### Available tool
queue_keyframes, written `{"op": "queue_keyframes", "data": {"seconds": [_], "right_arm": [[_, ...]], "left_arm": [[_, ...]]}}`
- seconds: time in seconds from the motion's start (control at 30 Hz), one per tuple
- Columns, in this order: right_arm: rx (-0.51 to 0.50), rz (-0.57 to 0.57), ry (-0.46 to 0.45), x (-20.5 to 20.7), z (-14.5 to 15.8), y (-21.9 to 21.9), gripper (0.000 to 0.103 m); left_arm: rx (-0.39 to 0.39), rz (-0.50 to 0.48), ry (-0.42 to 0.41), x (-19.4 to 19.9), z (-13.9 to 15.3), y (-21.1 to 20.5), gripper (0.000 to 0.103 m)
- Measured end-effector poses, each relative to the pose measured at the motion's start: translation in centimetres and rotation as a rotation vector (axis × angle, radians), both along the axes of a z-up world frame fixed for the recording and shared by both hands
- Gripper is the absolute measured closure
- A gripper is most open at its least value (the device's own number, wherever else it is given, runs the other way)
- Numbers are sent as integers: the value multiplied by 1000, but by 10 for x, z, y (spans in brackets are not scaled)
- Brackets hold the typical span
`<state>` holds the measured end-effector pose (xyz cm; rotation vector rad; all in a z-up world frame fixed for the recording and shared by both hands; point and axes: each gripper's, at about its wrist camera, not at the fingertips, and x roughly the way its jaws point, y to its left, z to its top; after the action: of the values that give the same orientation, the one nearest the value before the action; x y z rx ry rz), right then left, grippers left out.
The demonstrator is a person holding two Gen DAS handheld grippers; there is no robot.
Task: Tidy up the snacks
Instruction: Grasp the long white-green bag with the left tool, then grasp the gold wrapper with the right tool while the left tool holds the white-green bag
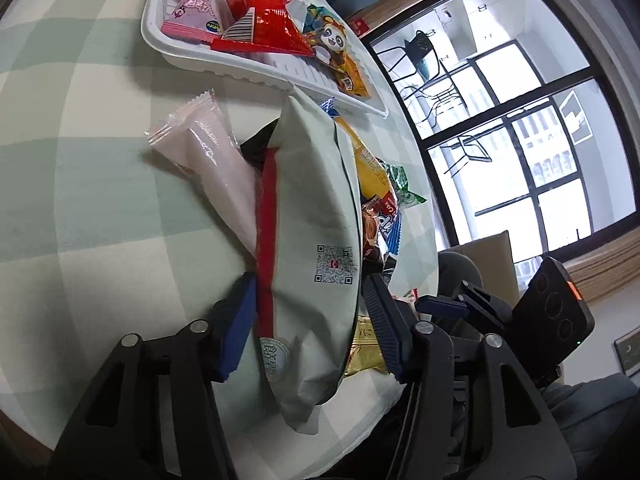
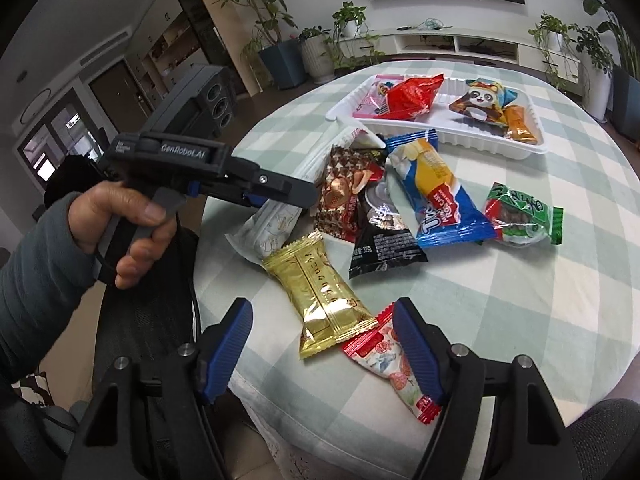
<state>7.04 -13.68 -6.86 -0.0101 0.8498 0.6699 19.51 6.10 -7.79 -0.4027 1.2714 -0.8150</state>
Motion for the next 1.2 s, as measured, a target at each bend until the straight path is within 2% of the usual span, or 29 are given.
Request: {"op": "queue_keyframes", "data": {"seconds": [0.13,0.4,0.63,0.9,0.93,0.97,1.0,1.2], "right_arm": [[-24,9,15,3,-6,5,28],[-54,41,11,10,-5,17,28],[-96,66,12,16,-8,29,29],[-187,102,-2,21,-14,44,33],[-198,107,3,22,-16,46,33],[-211,112,8,23,-17,48,35],[-221,116,10,24,-18,49,36],[-240,122,8,29,-18,51,43]], "left_arm": [[45,-24,-22,-1,2,-2,61],[66,-36,-44,-6,3,-5,66],[109,-30,-101,-16,8,-4,70],[155,-57,-130,-22,12,-5,74],[163,-63,-128,-22,12,-5,77],[174,-73,-122,-22,10,-6,85],[179,-92,-106,-22,6,-8,86],[204,-110,-121,-24,8,-12,86]]}}
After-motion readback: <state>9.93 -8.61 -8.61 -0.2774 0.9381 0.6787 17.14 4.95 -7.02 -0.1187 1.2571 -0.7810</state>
